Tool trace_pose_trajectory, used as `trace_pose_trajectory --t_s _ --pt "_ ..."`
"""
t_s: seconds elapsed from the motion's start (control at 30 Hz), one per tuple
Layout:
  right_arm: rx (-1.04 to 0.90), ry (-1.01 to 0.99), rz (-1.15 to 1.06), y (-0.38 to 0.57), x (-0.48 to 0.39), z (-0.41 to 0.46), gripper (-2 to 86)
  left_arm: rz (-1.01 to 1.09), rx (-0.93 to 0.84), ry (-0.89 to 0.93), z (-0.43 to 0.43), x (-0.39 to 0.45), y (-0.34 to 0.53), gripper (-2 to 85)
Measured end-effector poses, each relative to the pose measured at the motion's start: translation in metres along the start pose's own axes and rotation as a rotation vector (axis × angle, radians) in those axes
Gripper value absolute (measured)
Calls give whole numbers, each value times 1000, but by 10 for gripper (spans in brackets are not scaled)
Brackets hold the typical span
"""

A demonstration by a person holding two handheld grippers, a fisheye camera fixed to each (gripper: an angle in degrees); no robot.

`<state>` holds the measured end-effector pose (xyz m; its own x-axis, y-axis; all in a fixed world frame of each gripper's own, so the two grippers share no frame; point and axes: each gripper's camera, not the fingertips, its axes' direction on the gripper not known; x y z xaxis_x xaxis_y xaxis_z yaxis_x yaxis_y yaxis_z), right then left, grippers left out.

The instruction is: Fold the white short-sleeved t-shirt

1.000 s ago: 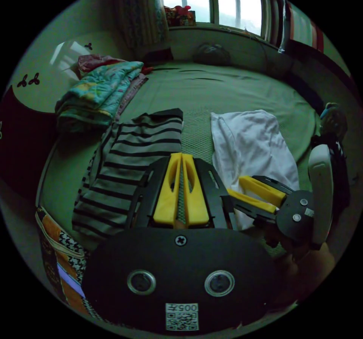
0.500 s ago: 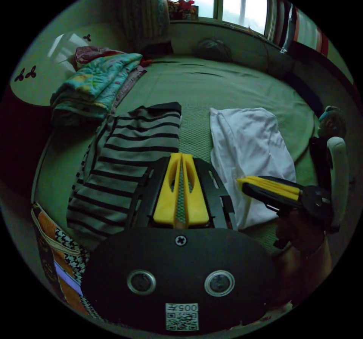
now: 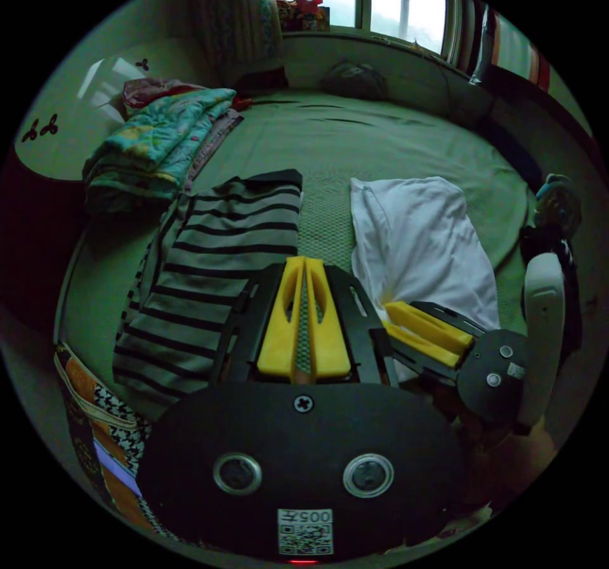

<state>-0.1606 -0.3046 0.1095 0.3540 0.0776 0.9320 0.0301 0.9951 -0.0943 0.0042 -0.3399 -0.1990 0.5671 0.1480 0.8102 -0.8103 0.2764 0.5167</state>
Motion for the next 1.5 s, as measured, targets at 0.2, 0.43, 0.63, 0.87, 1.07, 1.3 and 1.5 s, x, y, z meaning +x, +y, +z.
trace_pose_trajectory --t_s 0.2,0.43,0.63,0.87,1.07,1.3,1.5 --pt "-5 -87 36 1 23 -13 -10 5 -4 -1 17 4 -9 -6" --pt "61 -123 49 12 47 -56 -12 50 -45 39 46 17 -22 -5" --pt "90 -147 79 19 70 -77 -12 171 -139 223 86 49 -31 -3" --pt "42 -144 49 16 81 -79 12 216 -169 287 110 69 -37 -3" --pt "138 -106 33 14 94 -98 73 252 -213 324 129 81 -40 -4" --pt "19 -99 -43 2 95 -69 114 273 -210 315 137 87 -42 -5" --pt "69 -61 -4 13 112 -77 1 303 -228 317 137 84 -42 -2"
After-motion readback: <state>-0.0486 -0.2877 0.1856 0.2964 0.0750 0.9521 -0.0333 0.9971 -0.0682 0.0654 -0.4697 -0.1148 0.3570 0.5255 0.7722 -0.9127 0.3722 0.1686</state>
